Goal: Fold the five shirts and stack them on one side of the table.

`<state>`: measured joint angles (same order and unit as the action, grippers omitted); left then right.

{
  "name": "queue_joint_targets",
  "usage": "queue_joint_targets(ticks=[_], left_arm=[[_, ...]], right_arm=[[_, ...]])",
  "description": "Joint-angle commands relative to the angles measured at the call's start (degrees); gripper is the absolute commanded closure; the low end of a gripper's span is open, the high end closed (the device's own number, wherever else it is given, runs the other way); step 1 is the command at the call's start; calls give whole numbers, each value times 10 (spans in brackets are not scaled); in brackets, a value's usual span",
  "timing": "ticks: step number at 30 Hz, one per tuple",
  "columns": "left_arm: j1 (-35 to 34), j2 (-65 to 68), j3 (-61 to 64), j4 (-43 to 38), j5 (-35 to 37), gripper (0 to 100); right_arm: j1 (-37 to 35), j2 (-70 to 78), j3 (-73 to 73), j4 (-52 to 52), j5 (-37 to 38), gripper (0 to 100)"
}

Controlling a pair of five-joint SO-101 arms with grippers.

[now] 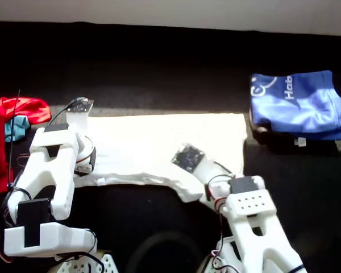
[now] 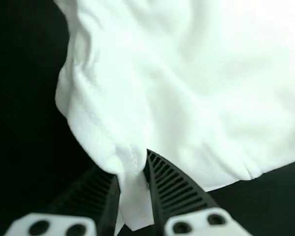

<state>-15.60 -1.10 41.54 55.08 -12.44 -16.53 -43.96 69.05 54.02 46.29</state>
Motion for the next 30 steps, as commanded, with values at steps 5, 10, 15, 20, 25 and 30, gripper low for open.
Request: queue_joint_targets(ticks=[5, 10, 15, 20, 25, 30], left_arm=[[6, 3, 4, -6, 1, 990], [6, 3, 4, -6, 1, 990], [6, 3, 4, -6, 1, 990], [6, 3, 4, -6, 1, 990], [6, 3, 4, -6, 1, 990], [6, 3, 4, -6, 1, 990]], right_arm=[[27, 80, -163, -6, 6, 992], [29, 272, -333, -3, -60, 987], [29, 430, -473, -2, -116, 894], [30, 525, -563, -5, -223, 849], [47, 531, -612, -3, -331, 848], [56, 531, -643, 20, -372, 847]])
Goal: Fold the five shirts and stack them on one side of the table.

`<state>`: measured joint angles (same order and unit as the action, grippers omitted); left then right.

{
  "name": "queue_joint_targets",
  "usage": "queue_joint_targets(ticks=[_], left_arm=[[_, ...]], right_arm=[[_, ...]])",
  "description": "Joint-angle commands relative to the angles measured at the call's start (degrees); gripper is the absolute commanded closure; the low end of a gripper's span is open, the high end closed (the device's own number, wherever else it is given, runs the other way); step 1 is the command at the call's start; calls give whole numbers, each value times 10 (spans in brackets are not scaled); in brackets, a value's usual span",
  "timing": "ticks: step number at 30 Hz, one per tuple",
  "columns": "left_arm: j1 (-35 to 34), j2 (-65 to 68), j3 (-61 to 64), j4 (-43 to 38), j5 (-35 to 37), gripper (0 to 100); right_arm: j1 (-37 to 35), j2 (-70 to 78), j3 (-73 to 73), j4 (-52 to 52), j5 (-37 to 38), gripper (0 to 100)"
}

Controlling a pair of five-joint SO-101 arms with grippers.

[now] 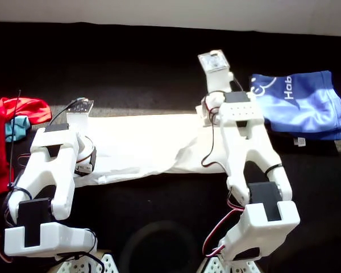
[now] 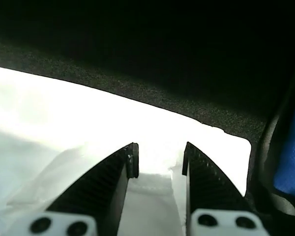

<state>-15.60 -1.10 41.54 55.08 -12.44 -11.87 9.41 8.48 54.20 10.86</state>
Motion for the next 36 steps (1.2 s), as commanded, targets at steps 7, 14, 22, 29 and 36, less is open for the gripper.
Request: queue_joint_targets(ticks=[7, 14, 22, 29, 36], left_arm=[[6, 3, 4, -6, 1, 990], [6, 3, 4, -6, 1, 990], [6, 3, 4, -6, 1, 990], [6, 3, 4, -6, 1, 990], [10, -8, 0, -2, 4, 990]], right_arm=[[-2, -3, -112, 215, -12, 909], [-103, 0, -62, 283, 58, 993], [-140, 7, 16, 100, 58, 993], [-140, 56, 18, 26, 58, 993], [-137, -63, -36, 181, 58, 993]])
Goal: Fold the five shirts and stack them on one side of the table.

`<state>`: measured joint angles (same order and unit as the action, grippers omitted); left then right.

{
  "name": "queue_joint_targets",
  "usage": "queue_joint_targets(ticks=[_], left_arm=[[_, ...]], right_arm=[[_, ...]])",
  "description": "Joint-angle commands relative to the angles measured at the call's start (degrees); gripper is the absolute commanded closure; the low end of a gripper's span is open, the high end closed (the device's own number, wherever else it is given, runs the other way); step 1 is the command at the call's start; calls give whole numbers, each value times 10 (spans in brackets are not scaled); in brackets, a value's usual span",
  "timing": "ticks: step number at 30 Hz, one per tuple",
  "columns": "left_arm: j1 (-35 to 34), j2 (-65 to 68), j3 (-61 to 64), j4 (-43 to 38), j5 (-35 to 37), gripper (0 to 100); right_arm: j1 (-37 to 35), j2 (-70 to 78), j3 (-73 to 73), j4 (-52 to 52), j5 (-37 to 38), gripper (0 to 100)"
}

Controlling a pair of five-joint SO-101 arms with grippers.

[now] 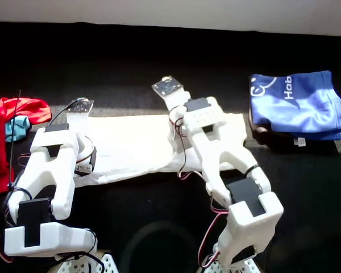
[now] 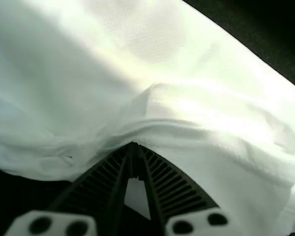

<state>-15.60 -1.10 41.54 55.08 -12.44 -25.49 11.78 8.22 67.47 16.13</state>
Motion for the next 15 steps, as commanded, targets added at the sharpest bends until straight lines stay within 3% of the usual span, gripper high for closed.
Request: queue_joint_targets(ticks=[1, 8, 12, 15], left_arm=[[10, -18, 0, 5, 8, 990], [5, -175, -43, 121, 55, 987], [-48, -196, -72, 115, 59, 974], [-80, -143, -92, 95, 60, 885]], right_arm=[[0, -116, -33, 61, 6, 993], [0, -246, 7, 83, 8, 993], [0, -262, 47, 84, 8, 993], [0, -269, 62, 96, 8, 993]])
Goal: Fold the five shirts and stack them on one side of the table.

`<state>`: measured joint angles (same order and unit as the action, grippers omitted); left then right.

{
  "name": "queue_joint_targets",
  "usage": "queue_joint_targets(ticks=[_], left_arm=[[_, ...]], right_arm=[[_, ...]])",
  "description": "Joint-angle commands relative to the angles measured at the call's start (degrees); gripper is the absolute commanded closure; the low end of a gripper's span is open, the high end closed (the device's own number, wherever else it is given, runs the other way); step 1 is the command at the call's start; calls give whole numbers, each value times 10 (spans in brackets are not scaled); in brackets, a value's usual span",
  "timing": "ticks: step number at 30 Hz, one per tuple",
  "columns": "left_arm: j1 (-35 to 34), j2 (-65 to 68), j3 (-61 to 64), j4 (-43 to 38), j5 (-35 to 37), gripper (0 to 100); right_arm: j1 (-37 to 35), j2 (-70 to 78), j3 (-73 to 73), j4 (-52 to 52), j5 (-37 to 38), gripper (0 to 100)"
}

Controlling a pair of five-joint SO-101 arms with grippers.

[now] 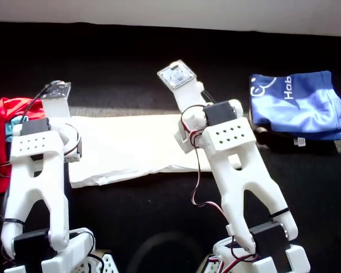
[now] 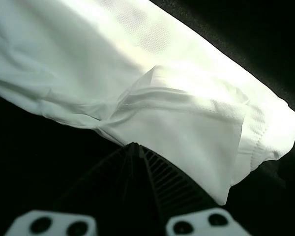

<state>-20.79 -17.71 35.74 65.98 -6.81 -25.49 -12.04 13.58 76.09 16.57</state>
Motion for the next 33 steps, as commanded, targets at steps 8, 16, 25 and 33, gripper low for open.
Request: queue_joint_targets(ticks=[8, 16, 25, 33], left_arm=[[-37, 234, -163, -14, 66, 788], [-37, 315, -199, -18, 69, 811], [17, 363, -198, -22, 69, 811], [53, 365, -198, 4, 69, 986]], right_arm=[[0, -50, 8, 41, 4, 993], [10, -73, 8, 53, 4, 993], [28, -124, 7, 97, 4, 993], [67, -194, 44, 124, 5, 993]])
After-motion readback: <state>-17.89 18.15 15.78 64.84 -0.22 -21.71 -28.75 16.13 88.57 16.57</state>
